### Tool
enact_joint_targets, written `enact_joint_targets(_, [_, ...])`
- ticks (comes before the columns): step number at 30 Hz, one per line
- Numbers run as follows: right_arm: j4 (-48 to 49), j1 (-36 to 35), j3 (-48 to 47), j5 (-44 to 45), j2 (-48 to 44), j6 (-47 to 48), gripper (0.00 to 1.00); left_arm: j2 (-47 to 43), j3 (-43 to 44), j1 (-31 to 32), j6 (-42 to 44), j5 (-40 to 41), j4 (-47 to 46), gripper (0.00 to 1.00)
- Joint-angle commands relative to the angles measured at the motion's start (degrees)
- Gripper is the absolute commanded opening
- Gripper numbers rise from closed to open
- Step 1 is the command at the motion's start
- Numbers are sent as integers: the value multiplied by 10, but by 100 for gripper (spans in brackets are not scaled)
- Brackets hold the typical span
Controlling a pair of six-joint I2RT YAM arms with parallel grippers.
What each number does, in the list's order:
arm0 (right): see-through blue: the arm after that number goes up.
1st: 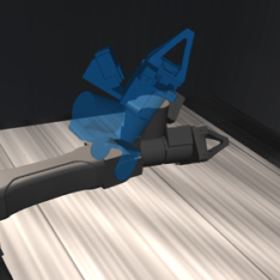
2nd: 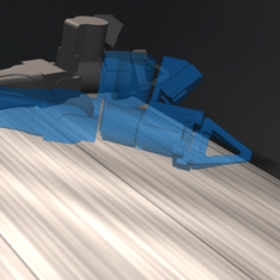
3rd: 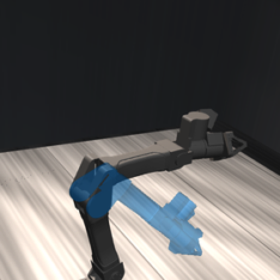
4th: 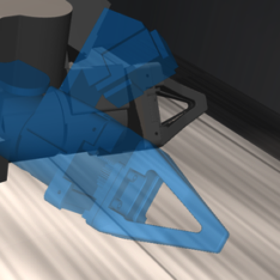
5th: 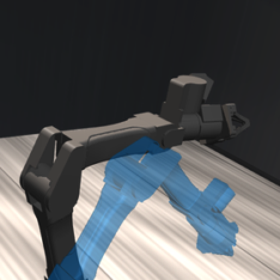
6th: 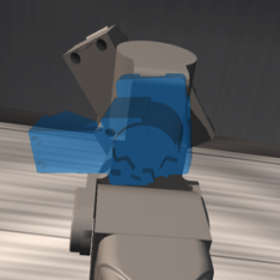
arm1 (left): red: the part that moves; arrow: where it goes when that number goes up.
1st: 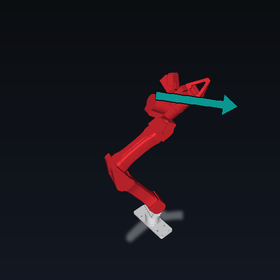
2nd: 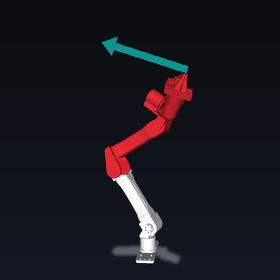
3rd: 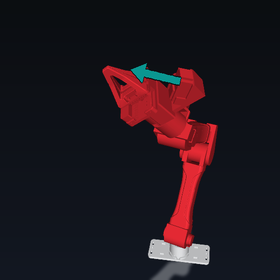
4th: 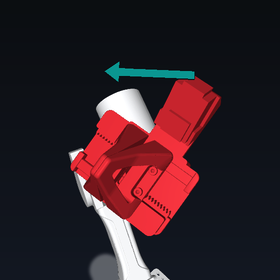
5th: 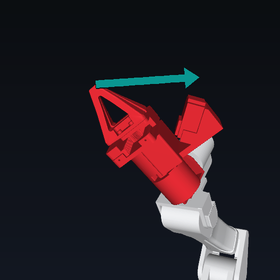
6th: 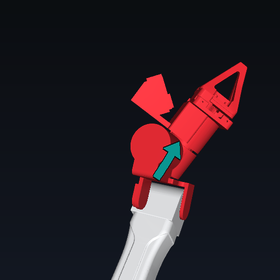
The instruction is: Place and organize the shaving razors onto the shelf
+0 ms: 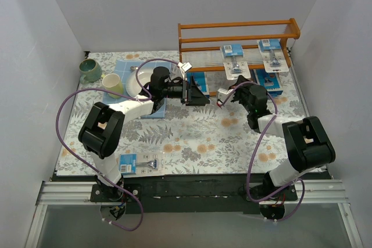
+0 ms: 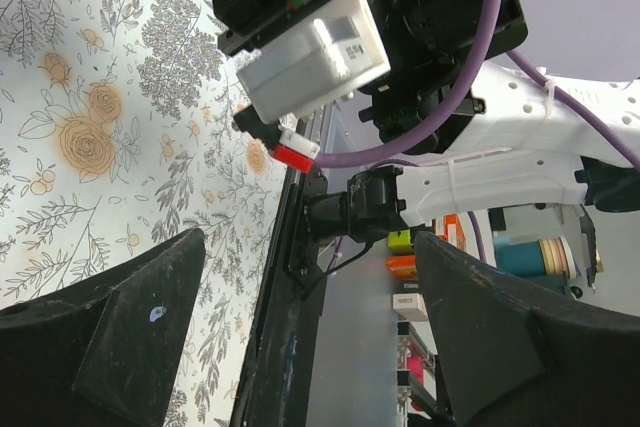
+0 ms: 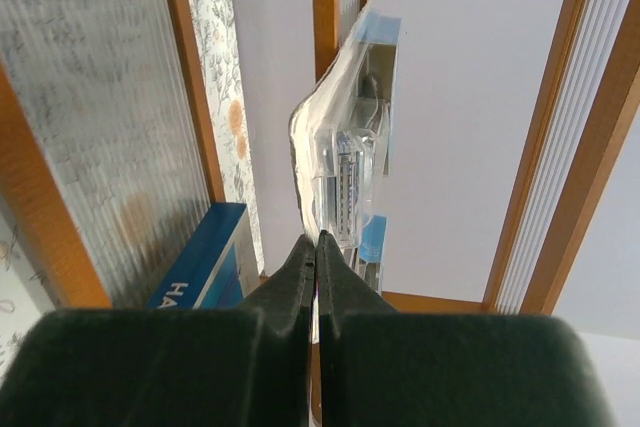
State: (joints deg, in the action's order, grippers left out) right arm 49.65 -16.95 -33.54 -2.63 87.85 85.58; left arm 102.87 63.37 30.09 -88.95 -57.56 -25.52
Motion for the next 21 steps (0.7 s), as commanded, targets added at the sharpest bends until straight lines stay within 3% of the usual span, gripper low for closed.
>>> enact_joint_targets(1, [-4,-1,-44,9,27,-24,1,0,9,-7,-2,-18,-8,84])
enact_joint_targets(9, [-14,2,-93,22,63,-31,1,10,13,-15,-14,-21,-23,84])
enact_joint_targets(21, [-17,10,-92,24,63,-23,1,19,13,-23,-32,-21,-43,83])
